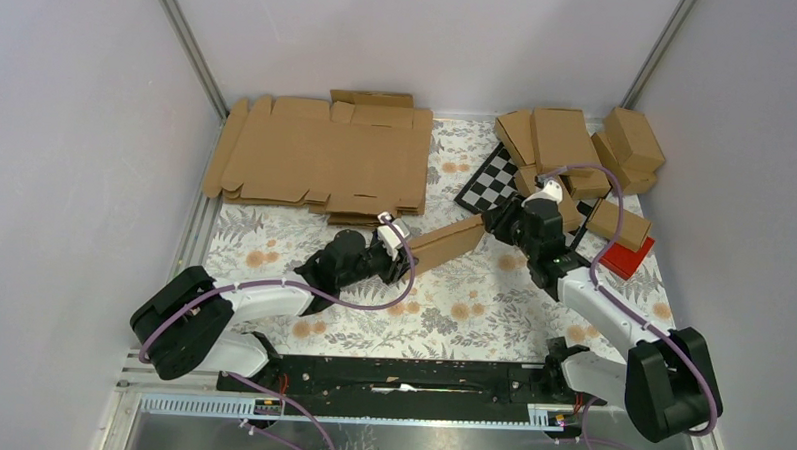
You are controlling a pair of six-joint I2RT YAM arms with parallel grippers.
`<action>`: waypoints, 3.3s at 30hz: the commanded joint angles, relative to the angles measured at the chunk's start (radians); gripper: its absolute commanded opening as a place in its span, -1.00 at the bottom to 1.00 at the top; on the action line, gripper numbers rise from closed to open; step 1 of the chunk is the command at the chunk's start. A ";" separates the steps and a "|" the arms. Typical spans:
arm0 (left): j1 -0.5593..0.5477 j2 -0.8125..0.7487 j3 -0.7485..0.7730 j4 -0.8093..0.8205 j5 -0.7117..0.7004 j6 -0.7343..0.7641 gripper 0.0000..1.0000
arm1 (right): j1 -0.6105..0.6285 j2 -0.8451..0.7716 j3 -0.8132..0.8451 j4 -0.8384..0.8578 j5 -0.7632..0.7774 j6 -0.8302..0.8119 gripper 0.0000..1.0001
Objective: Fold the paper box
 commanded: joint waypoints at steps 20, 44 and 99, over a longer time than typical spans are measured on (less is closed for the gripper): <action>0.015 0.020 0.024 -0.031 0.015 -0.023 -0.74 | -0.250 0.247 -0.270 0.271 -0.521 0.451 0.11; 0.017 0.021 0.021 -0.018 0.055 -0.023 -0.74 | -0.270 -0.127 -0.055 -0.207 -0.312 0.138 0.68; 0.008 -0.011 0.010 -0.009 0.077 -0.023 -0.54 | 0.050 0.337 0.497 -0.812 -0.722 -1.662 0.20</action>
